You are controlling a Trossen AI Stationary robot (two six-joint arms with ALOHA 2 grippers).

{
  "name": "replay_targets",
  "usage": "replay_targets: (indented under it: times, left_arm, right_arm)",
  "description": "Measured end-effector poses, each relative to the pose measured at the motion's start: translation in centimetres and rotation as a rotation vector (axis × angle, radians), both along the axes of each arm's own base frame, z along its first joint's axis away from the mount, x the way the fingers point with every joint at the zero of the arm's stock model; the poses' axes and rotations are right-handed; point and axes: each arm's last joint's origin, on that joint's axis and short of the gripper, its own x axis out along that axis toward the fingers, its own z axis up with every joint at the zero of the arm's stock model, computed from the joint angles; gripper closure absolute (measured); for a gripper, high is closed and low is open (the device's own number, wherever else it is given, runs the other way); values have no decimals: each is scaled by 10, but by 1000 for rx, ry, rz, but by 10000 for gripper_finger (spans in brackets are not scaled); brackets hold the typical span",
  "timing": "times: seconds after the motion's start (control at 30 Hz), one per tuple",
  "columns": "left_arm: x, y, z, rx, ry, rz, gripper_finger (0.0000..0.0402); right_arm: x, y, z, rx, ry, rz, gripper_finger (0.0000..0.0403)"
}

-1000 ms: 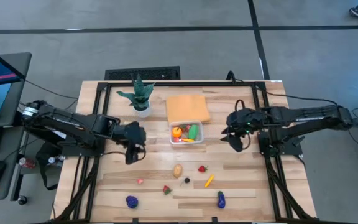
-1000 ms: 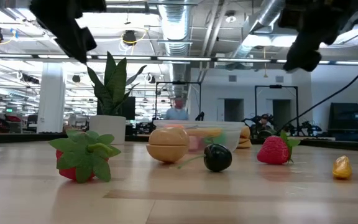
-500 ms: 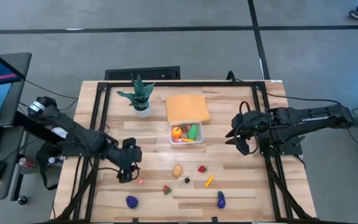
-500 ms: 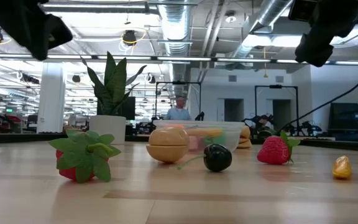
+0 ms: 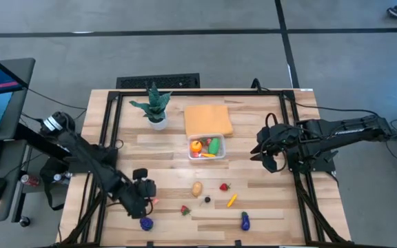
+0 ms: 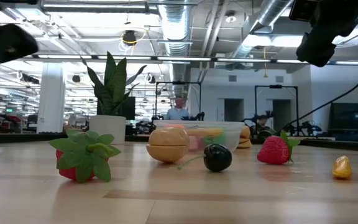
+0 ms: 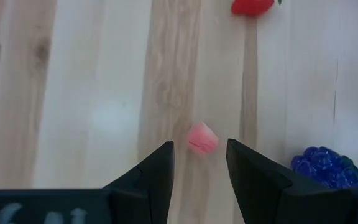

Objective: Pick and placing Produce into tupperware
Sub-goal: Put the pink apricot into the transparent bin

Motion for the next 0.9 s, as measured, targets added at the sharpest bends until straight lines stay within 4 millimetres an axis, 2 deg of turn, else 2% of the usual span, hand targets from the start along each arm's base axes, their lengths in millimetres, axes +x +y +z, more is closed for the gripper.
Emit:
replay_targets:
  times: [0.17,0.4,0.57,0.7,0.9]
  left_arm:
    - [-11,-15,-7,47,-93,102,264]
    - [-40,-21,-26,27,-200,283,264]
    - [-60,-26,-42,-35,-313,317,264]
    - [-68,-28,-52,-84,-390,312,264]
    - [-73,-22,-62,-29,-376,234,264]
  right_arm:
    - [1,0,1,7,-11,-7,265]
    - [2,0,2,31,-16,-30,267]
    - [2,-1,2,65,-10,-70,270]
    - [2,-1,2,101,-6,-108,270]
    - [2,-3,2,101,-6,-179,271]
